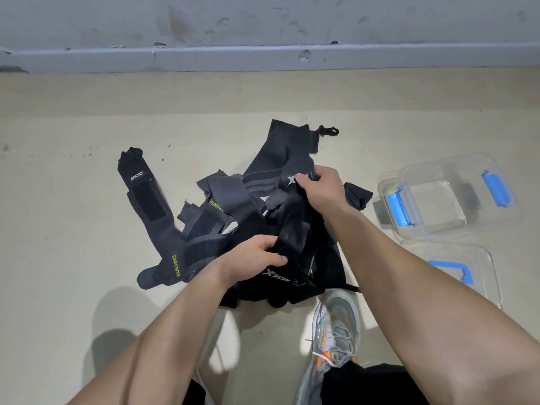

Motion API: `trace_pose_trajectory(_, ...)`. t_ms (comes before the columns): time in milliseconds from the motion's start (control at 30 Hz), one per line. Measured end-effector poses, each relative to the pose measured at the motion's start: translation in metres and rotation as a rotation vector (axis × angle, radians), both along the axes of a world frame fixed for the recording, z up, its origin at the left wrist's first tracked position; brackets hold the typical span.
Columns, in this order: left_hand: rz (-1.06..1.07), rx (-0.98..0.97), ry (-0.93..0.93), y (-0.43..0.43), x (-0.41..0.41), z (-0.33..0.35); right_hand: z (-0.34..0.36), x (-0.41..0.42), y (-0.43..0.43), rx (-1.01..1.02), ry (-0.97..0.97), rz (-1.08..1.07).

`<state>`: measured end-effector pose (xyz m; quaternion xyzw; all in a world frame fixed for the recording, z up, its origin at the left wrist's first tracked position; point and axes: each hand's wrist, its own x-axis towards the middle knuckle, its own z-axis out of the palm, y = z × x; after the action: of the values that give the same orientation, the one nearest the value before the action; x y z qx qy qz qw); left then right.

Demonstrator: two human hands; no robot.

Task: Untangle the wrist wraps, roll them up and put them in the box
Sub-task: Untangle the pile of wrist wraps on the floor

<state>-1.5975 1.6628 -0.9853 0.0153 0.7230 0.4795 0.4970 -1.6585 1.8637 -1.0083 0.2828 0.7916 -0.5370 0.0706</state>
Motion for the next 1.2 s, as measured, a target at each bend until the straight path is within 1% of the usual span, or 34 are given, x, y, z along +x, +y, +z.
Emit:
trace_pose_trajectory(67,0.031,0.030,0.004,-0.011,-0.002,0.017,0.019,0.002,0.010,0.000,0.049,-0.057)
trace_pose_trajectory(133,0.046,0.039,0.019,-0.021,-0.006,0.036,0.043,0.004,0.021,-0.068,0.082,-0.132)
trace_pose_trajectory(233,0.111,0.048,0.035,-0.034,-0.015,0.068,0.091,0.008,0.037,-0.127,0.143,-0.244)
trace_pose_trajectory(333,0.170,0.117,0.015,-0.049,-0.019,0.108,0.148,0.013,0.050,-0.202,0.228,-0.341)
trace_pose_trajectory(367,0.189,0.154,0.014,-0.053,-0.018,0.124,0.169,0.017,0.052,-0.229,0.252,-0.317)
trace_pose_trajectory(433,0.249,0.226,0.036,-0.056,-0.016,0.159,0.206,0.025,0.050,-0.261,0.281,-0.198)
trace_pose_trajectory(533,0.332,0.337,0.110,-0.053,-0.016,0.212,0.254,0.037,0.036,-0.284,0.278,-0.058)
trace_pose_trajectory(667,0.419,0.458,0.224,-0.048,-0.011,0.271,0.303,0.059,0.014,-0.365,0.268,0.000)
trace_pose_trajectory(767,0.515,0.498,0.290,-0.044,-0.008,0.292,0.321,0.077,-0.001,-0.419,0.285,0.055)
trace_pose_trajectory(900,0.620,0.479,0.359,-0.043,-0.005,0.296,0.333,0.089,-0.016,-0.472,0.295,0.042)
trace_pose_trajectory(1000,0.724,0.530,0.314,-0.043,-0.005,0.291,0.340,0.089,-0.022,-0.401,0.354,0.035)
trace_pose_trajectory(1033,0.750,0.547,0.299,-0.042,-0.006,0.289,0.339,0.089,-0.023,-0.408,0.389,0.023)
trace_pose_trajectory(1133,0.800,0.548,0.304,-0.038,-0.015,0.287,0.337,0.090,-0.026,-0.510,0.417,-0.010)
trace_pose_trajectory(1200,0.812,0.536,0.305,-0.034,-0.019,0.287,0.338,0.088,-0.031,-0.571,0.412,0.017)
